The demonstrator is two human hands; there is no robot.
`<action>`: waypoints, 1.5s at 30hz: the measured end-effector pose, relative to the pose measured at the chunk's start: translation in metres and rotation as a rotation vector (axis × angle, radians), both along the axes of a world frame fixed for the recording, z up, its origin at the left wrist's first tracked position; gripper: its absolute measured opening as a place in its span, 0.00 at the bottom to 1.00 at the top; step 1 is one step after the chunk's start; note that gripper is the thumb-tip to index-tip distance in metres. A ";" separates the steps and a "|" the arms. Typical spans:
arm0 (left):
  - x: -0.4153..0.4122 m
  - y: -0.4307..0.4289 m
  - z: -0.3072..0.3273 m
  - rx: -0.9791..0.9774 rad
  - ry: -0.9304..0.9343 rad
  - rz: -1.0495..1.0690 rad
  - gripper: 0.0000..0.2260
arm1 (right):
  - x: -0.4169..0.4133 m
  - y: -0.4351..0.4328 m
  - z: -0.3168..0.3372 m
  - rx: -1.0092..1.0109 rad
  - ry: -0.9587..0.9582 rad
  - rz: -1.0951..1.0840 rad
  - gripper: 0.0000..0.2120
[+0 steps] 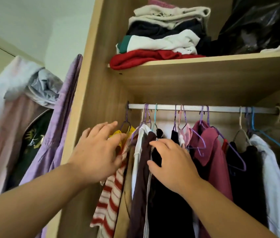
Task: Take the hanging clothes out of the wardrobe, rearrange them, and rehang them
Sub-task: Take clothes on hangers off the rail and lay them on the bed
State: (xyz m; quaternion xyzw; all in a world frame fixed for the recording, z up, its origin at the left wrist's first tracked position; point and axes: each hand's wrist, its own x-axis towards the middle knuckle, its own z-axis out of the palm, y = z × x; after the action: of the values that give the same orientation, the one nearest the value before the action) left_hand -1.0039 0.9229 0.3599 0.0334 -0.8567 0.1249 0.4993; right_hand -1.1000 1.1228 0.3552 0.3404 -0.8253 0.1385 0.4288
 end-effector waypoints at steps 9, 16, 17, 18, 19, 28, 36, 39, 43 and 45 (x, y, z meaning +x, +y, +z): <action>-0.017 -0.073 0.044 -0.213 0.127 -0.023 0.25 | -0.028 -0.063 0.028 -0.163 -0.192 -0.147 0.29; -0.036 -0.086 0.075 -0.223 0.165 -0.031 0.27 | -0.043 -0.086 0.060 -0.295 -0.092 -0.487 0.18; -0.037 -0.085 0.077 -0.215 0.182 -0.026 0.27 | -0.043 -0.082 0.066 -0.297 -0.057 -0.565 0.17; -0.039 -0.084 0.078 -0.222 0.201 -0.023 0.26 | -0.044 -0.077 0.071 -0.271 -0.048 -0.643 0.16; -0.042 -0.085 0.077 -0.240 0.219 -0.029 0.26 | -0.045 -0.073 0.076 -0.208 -0.058 -0.718 0.15; -0.047 -0.088 0.071 -0.209 0.290 -0.150 0.21 | -0.078 -0.065 0.094 -0.026 -0.185 -0.886 0.16; -0.049 -0.089 0.071 -0.086 0.369 -0.259 0.19 | -0.111 -0.070 0.094 -0.114 -0.326 -0.880 0.19; -0.049 -0.089 0.071 -0.083 0.359 -0.247 0.17 | -0.111 -0.068 0.092 -0.214 -0.300 -0.826 0.18; -0.050 -0.089 0.072 -0.090 0.345 -0.226 0.16 | -0.106 -0.065 0.098 -0.282 -0.222 -0.805 0.14; -0.050 -0.089 0.072 -0.091 0.337 -0.211 0.16 | -0.100 -0.063 0.104 -0.320 -0.198 -0.780 0.12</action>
State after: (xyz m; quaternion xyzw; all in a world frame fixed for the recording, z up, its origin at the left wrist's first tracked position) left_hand -1.0535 0.8337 0.4321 -0.0588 -0.7532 0.1032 0.6470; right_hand -1.2001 1.0594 0.4589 -0.0826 -0.8974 0.1243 0.4152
